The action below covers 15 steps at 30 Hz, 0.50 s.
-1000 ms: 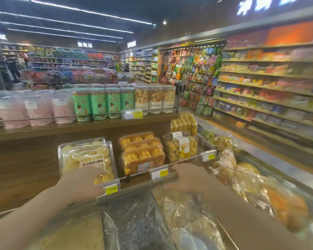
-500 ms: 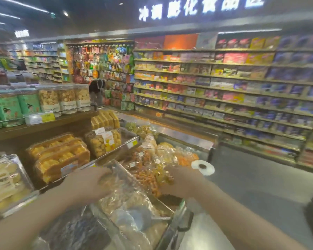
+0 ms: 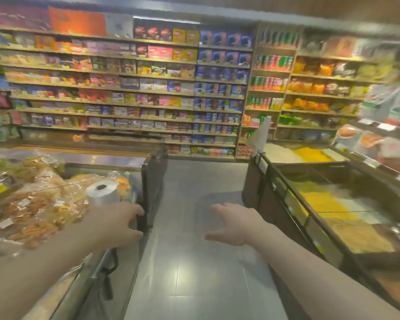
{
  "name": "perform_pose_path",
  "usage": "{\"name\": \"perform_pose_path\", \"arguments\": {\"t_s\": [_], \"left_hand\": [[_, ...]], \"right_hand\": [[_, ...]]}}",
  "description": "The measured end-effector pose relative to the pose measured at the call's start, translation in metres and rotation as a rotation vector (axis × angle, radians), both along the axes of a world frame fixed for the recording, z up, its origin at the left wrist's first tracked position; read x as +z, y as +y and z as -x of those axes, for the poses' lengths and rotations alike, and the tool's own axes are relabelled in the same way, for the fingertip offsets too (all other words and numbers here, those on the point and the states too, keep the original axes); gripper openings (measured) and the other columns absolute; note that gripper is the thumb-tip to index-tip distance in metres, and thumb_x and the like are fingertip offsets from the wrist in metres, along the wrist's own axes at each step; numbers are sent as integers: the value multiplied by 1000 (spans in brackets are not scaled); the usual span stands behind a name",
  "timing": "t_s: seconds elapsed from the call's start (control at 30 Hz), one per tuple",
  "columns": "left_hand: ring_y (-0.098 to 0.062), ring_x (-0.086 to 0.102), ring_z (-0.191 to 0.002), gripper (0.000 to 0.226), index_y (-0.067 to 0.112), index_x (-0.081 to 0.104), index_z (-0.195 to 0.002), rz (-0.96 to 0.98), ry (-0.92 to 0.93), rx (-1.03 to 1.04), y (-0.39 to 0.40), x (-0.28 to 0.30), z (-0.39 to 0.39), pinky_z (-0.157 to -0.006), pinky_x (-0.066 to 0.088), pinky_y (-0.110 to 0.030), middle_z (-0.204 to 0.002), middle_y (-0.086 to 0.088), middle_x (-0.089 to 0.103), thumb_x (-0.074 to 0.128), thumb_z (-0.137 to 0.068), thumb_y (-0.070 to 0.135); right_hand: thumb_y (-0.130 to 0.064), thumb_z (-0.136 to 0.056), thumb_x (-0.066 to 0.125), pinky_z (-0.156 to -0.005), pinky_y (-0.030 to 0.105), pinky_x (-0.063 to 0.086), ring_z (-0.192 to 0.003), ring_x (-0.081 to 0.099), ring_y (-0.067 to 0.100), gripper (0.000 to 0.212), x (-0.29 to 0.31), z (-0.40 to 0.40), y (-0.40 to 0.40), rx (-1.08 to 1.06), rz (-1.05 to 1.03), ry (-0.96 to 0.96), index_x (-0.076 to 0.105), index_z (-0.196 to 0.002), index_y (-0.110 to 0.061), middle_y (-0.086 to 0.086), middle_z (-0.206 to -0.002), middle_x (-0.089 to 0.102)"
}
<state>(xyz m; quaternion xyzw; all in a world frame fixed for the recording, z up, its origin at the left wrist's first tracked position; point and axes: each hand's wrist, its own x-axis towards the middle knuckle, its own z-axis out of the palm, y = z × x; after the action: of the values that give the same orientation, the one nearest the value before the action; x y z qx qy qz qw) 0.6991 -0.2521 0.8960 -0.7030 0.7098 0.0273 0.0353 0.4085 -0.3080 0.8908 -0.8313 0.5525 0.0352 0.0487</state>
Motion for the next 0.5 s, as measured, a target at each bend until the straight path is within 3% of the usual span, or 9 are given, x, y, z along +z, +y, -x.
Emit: {"name": "perform_pose_path", "arguments": {"t_s": [0.2,0.5], "left_hand": [[-13,50,-135,66,43,41,-148,-2,-32,-236,-25,-4,158,-105,46,-37,-148,14,50,57,-88,64],[-14,48,-137,63,44,38,-149,-31,-34,-690,-34,-25,386,-103,48,-37,-149,13,48,56,-91,63]], "right_hand": [[-74,-82,56,-100,44,46,-132,51,25,80,-2,158,44,-219,45,-21,37,-148,-32,0,-141,52],[-71,-82,57,-104,48,44,-133,50,27,82,-12,343,145,-617,13,-36,33,-152,-35,-1,-146,49]]}}
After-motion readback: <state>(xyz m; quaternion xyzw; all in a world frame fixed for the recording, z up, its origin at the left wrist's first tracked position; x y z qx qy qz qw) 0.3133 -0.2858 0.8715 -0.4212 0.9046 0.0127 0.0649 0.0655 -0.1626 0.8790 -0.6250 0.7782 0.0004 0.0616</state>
